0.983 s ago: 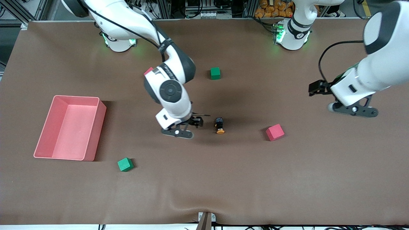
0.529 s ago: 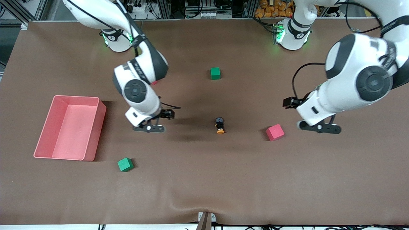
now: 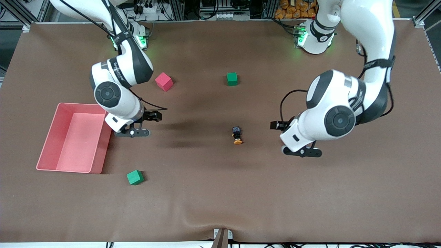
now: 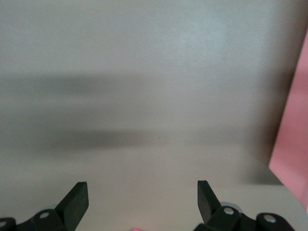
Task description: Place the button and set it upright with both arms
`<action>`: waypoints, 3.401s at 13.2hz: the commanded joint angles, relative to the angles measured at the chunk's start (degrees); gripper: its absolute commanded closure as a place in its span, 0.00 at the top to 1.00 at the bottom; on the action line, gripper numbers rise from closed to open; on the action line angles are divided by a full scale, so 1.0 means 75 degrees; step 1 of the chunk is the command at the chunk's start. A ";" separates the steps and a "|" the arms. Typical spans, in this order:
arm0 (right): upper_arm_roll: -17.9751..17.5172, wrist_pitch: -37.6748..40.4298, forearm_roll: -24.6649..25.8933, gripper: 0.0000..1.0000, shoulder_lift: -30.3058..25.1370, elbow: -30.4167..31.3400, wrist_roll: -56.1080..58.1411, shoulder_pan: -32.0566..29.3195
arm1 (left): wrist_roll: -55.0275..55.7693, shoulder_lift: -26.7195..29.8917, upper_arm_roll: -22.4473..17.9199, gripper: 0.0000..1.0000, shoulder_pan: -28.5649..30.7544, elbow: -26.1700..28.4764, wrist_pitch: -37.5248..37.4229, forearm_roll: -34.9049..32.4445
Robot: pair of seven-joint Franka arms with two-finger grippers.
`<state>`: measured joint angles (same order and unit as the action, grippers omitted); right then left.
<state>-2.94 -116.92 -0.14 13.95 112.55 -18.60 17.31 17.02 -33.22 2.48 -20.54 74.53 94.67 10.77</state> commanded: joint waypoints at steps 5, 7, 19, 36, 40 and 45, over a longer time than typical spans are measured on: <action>-0.0112 -0.0055 -0.0122 1.00 -0.2022 0.2064 0.2853 -0.1895 | 0.0765 -0.0855 -0.0061 1.00 -0.0506 -0.0269 0.0665 0.0322; -0.0100 0.0178 -0.0122 1.00 -0.2398 0.2254 0.3101 -0.2084 | 0.1186 -0.0984 -0.0085 1.00 -0.0788 -0.0281 0.0911 0.0322; -0.0077 0.2132 0.0065 1.00 -0.2951 -0.0283 0.4648 -0.2507 | 0.2665 -0.2425 -0.0073 1.00 -0.1856 -0.0222 0.2659 0.0697; -0.0065 0.4797 -0.0392 1.00 -0.2165 -0.3337 0.3174 -0.3631 | 0.2665 -0.2648 -0.0073 0.73 -0.1891 -0.0175 0.2694 0.0697; 0.0448 0.4634 -0.0205 1.00 -0.2400 -0.2949 0.2773 -0.3141 | 0.2723 -0.2637 -0.0062 0.40 -0.1891 -0.0199 0.2682 0.0709; 0.0404 0.4480 0.0018 1.00 -0.2400 -0.2995 0.2925 -0.2941 | 0.2782 -0.2275 -0.0097 0.17 -0.1891 -0.0222 0.2577 0.0697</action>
<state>-0.15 -82.80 -1.02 -2.31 88.53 3.61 -6.58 36.63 -52.45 2.43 -34.27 72.83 114.70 15.10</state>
